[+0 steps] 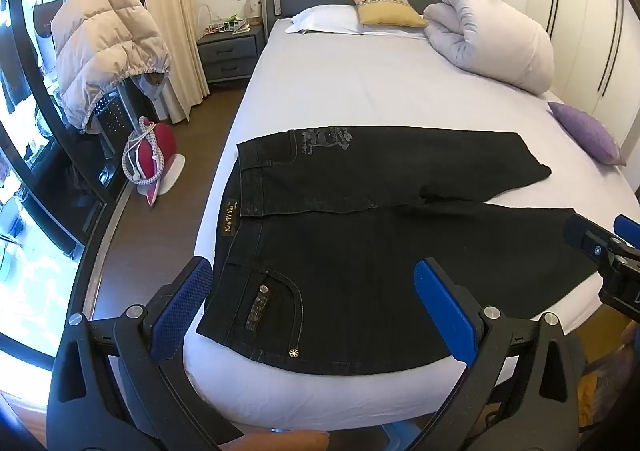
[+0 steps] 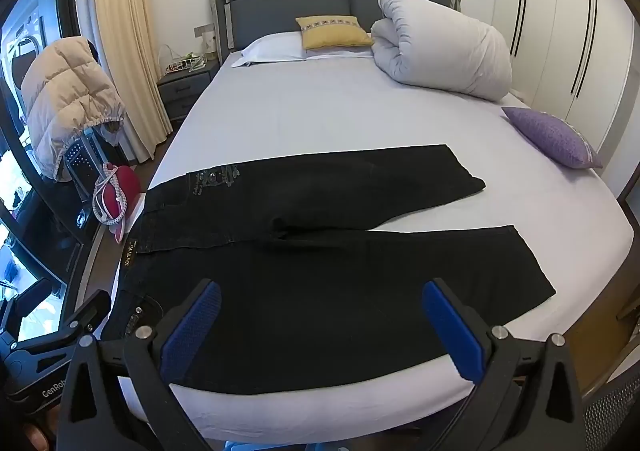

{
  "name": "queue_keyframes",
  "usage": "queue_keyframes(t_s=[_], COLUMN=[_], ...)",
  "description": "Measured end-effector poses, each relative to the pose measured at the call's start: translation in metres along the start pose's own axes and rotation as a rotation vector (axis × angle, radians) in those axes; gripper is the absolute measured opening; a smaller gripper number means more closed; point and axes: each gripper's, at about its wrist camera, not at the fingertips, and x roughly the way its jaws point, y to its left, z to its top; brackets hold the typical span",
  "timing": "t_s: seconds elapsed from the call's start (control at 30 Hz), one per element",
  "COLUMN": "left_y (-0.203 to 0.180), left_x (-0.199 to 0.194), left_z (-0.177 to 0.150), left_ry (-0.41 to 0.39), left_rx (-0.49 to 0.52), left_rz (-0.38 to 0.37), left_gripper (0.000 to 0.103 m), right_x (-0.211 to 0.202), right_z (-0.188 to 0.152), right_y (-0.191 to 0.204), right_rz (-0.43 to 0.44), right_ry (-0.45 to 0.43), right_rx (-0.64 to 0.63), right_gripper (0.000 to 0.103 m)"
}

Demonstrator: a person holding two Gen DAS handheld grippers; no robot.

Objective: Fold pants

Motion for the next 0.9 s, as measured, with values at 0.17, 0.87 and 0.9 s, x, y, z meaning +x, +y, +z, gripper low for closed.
queue_keyframes(t_s=[0.17,0.87,0.9], left_y=[0.0003,0.0023,0.0024], left_x=[0.0001,0.0007,0.0005], left_z=[0.0010,0.0017,0.0023], left_ry=[0.001,0.007,0.008], left_rx=[0.000,0.000,0.001], left_rz=[-0.001,0.000,0.001], left_gripper=[0.103,0.103,0.103], right_x=[0.0025,0.0034,0.0034], right_z=[-0.0042,-0.0067,-0.0068], right_y=[-0.0036,0.0019,0.0021], right_rz=[0.000,-0.009,-0.009], right_ry=[0.002,0.012,0.012], right_rx=[-0.002,-0.012,-0.012], right_gripper=[0.103,0.103,0.103])
